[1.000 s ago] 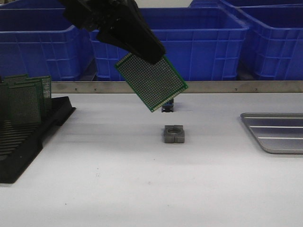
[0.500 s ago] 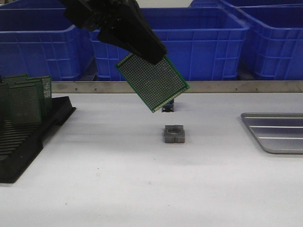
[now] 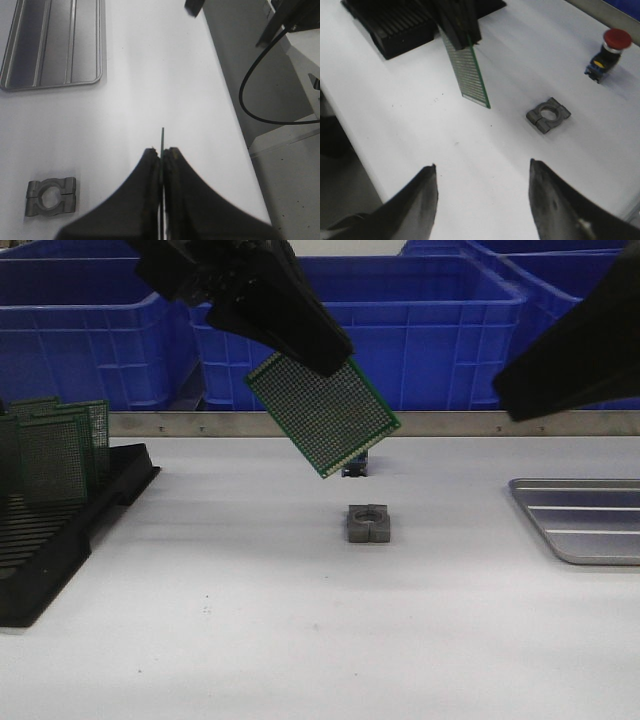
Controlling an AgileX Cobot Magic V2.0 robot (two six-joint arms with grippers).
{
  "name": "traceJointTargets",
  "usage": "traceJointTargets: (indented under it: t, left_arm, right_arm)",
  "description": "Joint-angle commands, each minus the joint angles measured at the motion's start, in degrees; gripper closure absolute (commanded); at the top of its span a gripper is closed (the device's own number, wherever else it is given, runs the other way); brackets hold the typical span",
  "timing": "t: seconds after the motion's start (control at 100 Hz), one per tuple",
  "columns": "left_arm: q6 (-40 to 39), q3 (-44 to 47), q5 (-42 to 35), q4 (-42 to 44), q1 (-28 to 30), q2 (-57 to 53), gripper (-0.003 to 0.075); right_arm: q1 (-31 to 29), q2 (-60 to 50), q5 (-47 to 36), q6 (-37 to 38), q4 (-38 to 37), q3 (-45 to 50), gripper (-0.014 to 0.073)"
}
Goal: Place circuit board on tray
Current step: 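Move the right gripper to the held board and grasp its edge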
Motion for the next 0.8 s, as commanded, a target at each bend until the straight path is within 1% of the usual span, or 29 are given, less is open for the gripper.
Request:
traceJointTargets:
  t: [0.0,0.13,0.32,0.43,0.51,0.58,0.6,0.62,0.63,0.65,0.7,0.72,0.77,0.79]
  left_arm:
    - [-0.32,-1.67,3.83,-3.98,-0.34,-3.05,0.0741]
    - [-0.32,-1.67,3.83,-3.98,-0.34,-3.05,0.0741]
    - [-0.32,-1.67,3.83,-3.98,-0.34,-3.05,0.0741]
    - [-0.32,-1.67,3.83,-3.98,-0.34,-3.05,0.0741]
    - [-0.32,-1.67,3.29,-3.98,-0.34,-3.05,0.0741]
    - [-0.32,-1.67,3.2,-3.98,-0.34,-3.05,0.0741]
    - [-0.32,-1.67,3.2,-3.98,-0.34,-3.05,0.0741]
    - [-0.32,-1.67,3.2,-3.98,-0.34,-3.05,0.0741]
    - [-0.32,-1.67,3.2,-3.98,-0.34,-3.05,0.0741]
    - [-0.32,-1.67,3.2,-3.98,-0.34,-3.05,0.0741]
    - [-0.32,-1.67,3.2,-3.98,-0.34,-3.05,0.0741]
    - [-0.32,-1.67,3.2,-3.98,-0.34,-3.05,0.0741]
    - [-0.32,-1.67,3.0,-3.98,-0.34,-3.05,0.0741]
    - [-0.32,-1.67,2.79,-3.98,-0.34,-3.05,0.0741]
  right_arm:
    - [1.62,3.7,-2.96,-6.72,3.05,-3.91,0.016]
    - [3.31,10.37,-2.93,-10.65,6.38,-7.78,0.016]
    - [4.73,19.07,-0.32,-10.86,7.79,-13.96,0.016]
    - [5.59,23.22,0.6,-10.86,9.89,-17.03,0.0161]
    - [5.77,26.03,0.67,-10.86,10.74,-19.01,0.0178]
    - [5.77,27.77,1.24,-10.86,11.72,-20.13,0.0249]
    - [5.77,28.1,1.51,-10.86,11.82,-20.4,0.0296]
    - [5.77,28.31,1.9,-10.86,11.82,-20.54,0.0323]
    - [5.77,28.55,2.04,-10.86,11.82,-20.66,0.0351]
    - [5.77,28.74,2.54,-10.86,11.82,-20.87,0.0382]
    - [5.77,29.02,3.57,-10.86,11.82,-21.15,0.0515]
    - [5.77,29.02,3.73,-10.86,11.82,-21.15,0.055]
    - [5.77,29.02,4.08,-10.86,11.87,-21.15,0.0677]
    - [5.77,29.02,4.31,-10.86,11.93,-21.15,0.0706]
